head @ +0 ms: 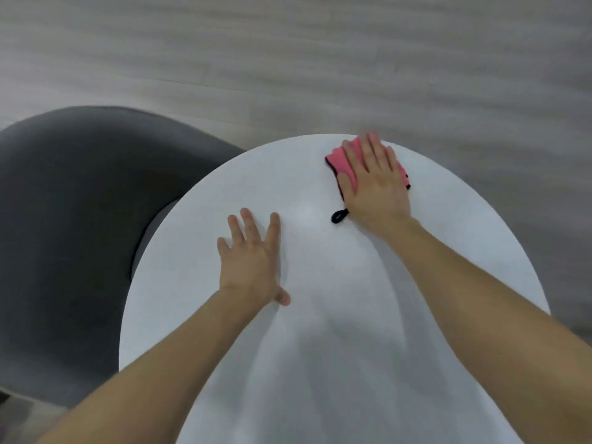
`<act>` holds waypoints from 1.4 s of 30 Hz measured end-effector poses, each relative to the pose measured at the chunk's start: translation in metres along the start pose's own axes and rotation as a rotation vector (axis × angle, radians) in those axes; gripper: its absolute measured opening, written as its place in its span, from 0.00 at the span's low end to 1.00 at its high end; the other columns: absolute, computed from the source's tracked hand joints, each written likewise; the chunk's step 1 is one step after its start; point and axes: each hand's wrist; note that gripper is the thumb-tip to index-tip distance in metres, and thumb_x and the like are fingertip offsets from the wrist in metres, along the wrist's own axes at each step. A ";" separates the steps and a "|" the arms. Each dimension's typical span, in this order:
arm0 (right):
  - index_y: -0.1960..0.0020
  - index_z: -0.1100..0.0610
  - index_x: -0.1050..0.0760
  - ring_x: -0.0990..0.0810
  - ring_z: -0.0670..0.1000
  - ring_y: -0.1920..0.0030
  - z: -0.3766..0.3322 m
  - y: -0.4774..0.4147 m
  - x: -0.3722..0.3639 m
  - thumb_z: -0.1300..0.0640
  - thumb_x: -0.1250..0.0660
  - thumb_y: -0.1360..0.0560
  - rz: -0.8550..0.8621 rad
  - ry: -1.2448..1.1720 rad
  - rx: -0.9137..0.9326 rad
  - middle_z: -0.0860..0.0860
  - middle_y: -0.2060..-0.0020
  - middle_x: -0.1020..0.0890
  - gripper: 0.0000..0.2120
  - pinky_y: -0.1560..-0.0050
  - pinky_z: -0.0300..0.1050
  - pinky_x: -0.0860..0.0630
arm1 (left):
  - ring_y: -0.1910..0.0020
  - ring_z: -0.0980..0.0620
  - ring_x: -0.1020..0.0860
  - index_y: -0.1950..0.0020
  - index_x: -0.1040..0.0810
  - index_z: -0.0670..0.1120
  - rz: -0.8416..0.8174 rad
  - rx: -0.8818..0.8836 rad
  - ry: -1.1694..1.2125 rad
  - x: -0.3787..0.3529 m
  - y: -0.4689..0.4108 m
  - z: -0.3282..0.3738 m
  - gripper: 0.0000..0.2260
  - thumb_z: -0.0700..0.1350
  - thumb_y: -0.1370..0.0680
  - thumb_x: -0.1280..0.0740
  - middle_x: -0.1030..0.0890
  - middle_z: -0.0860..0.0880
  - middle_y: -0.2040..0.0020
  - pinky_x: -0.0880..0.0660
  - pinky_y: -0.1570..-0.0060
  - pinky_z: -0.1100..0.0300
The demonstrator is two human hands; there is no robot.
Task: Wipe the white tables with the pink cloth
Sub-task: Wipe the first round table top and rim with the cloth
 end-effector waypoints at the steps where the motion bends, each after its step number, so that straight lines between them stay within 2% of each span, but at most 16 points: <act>1: 0.12 0.53 0.45 0.51 0.55 0.12 0.033 0.018 0.007 0.41 0.54 0.11 -0.004 0.022 -0.095 0.56 0.13 0.44 0.31 0.13 0.57 0.52 | 0.15 0.27 0.58 0.15 0.67 0.52 0.011 -0.003 -0.002 0.001 0.000 0.001 0.73 0.69 0.39 0.15 0.62 0.34 0.15 0.39 0.20 0.34; 3: 0.12 0.54 0.46 0.51 0.58 0.13 0.069 0.049 0.018 0.41 0.56 0.11 -0.021 0.048 -0.300 0.58 0.13 0.45 0.32 0.13 0.59 0.52 | 0.15 0.27 0.57 0.15 0.66 0.52 0.022 -0.001 0.003 0.001 0.001 0.002 0.73 0.69 0.39 0.15 0.61 0.34 0.15 0.38 0.20 0.33; 6: 0.13 0.57 0.42 0.48 0.64 0.13 0.038 0.042 0.009 0.44 0.53 0.12 0.043 0.049 -0.516 0.64 0.15 0.42 0.31 0.14 0.63 0.51 | 0.15 0.28 0.58 0.14 0.64 0.53 0.032 0.000 0.026 0.000 0.000 0.002 0.73 0.68 0.40 0.14 0.61 0.34 0.15 0.40 0.20 0.32; 9: 0.15 0.57 0.37 0.44 0.66 0.15 -0.052 -0.007 -0.008 0.46 0.51 0.13 0.096 -0.008 -0.268 0.65 0.17 0.37 0.30 0.16 0.66 0.47 | 0.14 0.29 0.60 0.14 0.65 0.53 0.017 -0.004 0.031 0.001 0.000 0.000 0.73 0.67 0.39 0.14 0.62 0.34 0.15 0.41 0.20 0.33; 11: 0.13 0.54 0.43 0.50 0.62 0.13 -0.109 -0.036 -0.016 0.44 0.54 0.13 0.023 -0.028 -0.080 0.62 0.14 0.44 0.31 0.15 0.63 0.52 | 0.14 0.30 0.60 0.14 0.67 0.53 0.006 0.005 0.018 0.001 -0.001 -0.001 0.74 0.68 0.39 0.15 0.63 0.35 0.14 0.40 0.20 0.34; 13: 0.12 0.52 0.45 0.53 0.58 0.12 -0.127 -0.045 -0.015 0.42 0.55 0.12 -0.043 -0.060 0.016 0.58 0.13 0.47 0.31 0.14 0.60 0.55 | 0.14 0.30 0.59 0.14 0.67 0.53 0.010 0.019 0.006 0.002 -0.003 -0.001 0.75 0.69 0.40 0.15 0.63 0.36 0.14 0.38 0.20 0.34; 16: 0.13 0.51 0.41 0.50 0.56 0.12 -0.064 -0.012 -0.012 0.41 0.52 0.12 0.021 -0.073 -0.009 0.55 0.13 0.44 0.30 0.14 0.58 0.53 | 0.15 0.29 0.56 0.15 0.62 0.53 0.021 0.029 0.005 0.005 -0.002 0.003 0.75 0.68 0.44 0.13 0.58 0.34 0.15 0.34 0.23 0.34; 20: 0.12 0.54 0.45 0.52 0.57 0.12 0.064 0.101 0.018 0.43 0.54 0.10 0.048 0.027 -0.313 0.57 0.13 0.46 0.30 0.14 0.60 0.50 | 0.15 0.30 0.55 0.16 0.60 0.54 0.026 0.025 0.015 0.007 0.001 0.007 0.74 0.67 0.45 0.12 0.56 0.34 0.16 0.33 0.24 0.33; 24: 0.12 0.57 0.47 0.51 0.63 0.13 0.068 0.125 0.021 0.43 0.53 0.11 0.048 0.055 -0.626 0.63 0.14 0.45 0.32 0.15 0.64 0.50 | 0.15 0.29 0.56 0.17 0.58 0.53 0.020 0.026 0.022 0.008 0.000 0.007 0.72 0.65 0.45 0.12 0.56 0.33 0.15 0.35 0.23 0.31; 25: 0.13 0.59 0.44 0.49 0.65 0.13 0.051 0.107 0.015 0.44 0.51 0.12 0.079 0.035 -0.632 0.65 0.15 0.43 0.31 0.15 0.65 0.49 | 0.15 0.29 0.55 0.17 0.58 0.53 0.021 0.027 0.021 0.008 -0.001 0.007 0.72 0.66 0.45 0.12 0.55 0.33 0.15 0.34 0.23 0.31; 27: 0.15 0.61 0.38 0.46 0.67 0.14 0.006 0.056 0.002 0.46 0.49 0.12 0.135 -0.012 -0.492 0.66 0.16 0.40 0.30 0.16 0.67 0.48 | 0.15 0.29 0.53 0.18 0.57 0.54 0.027 0.020 0.023 0.008 -0.004 0.007 0.72 0.66 0.46 0.11 0.53 0.33 0.16 0.31 0.26 0.31; 30: 0.12 0.57 0.45 0.52 0.63 0.13 -0.050 -0.001 -0.005 0.43 0.54 0.12 0.014 -0.050 -0.194 0.63 0.14 0.47 0.32 0.14 0.63 0.54 | 0.16 0.30 0.50 0.18 0.57 0.56 0.024 0.005 0.015 0.007 -0.005 0.004 0.73 0.68 0.49 0.12 0.50 0.36 0.17 0.26 0.32 0.31; 33: 0.12 0.55 0.48 0.55 0.58 0.12 -0.022 0.011 -0.002 0.39 0.55 0.12 -0.021 -0.090 -0.083 0.59 0.12 0.50 0.34 0.13 0.58 0.55 | 0.15 0.32 0.52 0.16 0.66 0.57 0.059 -0.007 -0.093 0.009 0.006 0.010 0.75 0.69 0.44 0.14 0.57 0.38 0.15 0.24 0.32 0.33; 37: 0.12 0.57 0.49 0.55 0.57 0.12 0.083 0.136 0.021 0.40 0.51 0.10 0.025 -0.047 -0.267 0.59 0.12 0.50 0.33 0.13 0.58 0.53 | 0.14 0.31 0.59 0.18 0.77 0.55 0.183 -0.264 -0.335 0.011 0.032 0.060 0.73 0.62 0.33 0.15 0.66 0.39 0.14 0.32 0.24 0.32; 40: 0.12 0.57 0.50 0.55 0.58 0.12 0.116 0.224 0.039 0.42 0.50 0.10 -0.015 0.023 -0.395 0.59 0.12 0.50 0.32 0.14 0.60 0.51 | 0.14 0.33 0.63 0.17 0.75 0.58 0.097 -0.378 -0.264 0.007 0.041 0.105 0.73 0.63 0.34 0.15 0.68 0.41 0.15 0.35 0.23 0.30; 42: 0.12 0.59 0.48 0.53 0.61 0.13 0.112 0.229 0.038 0.42 0.52 0.11 -0.020 0.049 -0.475 0.61 0.13 0.48 0.33 0.14 0.63 0.50 | 0.13 0.35 0.59 0.15 0.68 0.57 0.084 -0.423 -0.247 0.006 0.039 0.122 0.70 0.60 0.34 0.14 0.63 0.42 0.14 0.33 0.24 0.32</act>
Point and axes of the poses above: each hand's wrist, its own y-axis away from the middle knuckle, its own x-axis out of the back of the hand, z = x × y
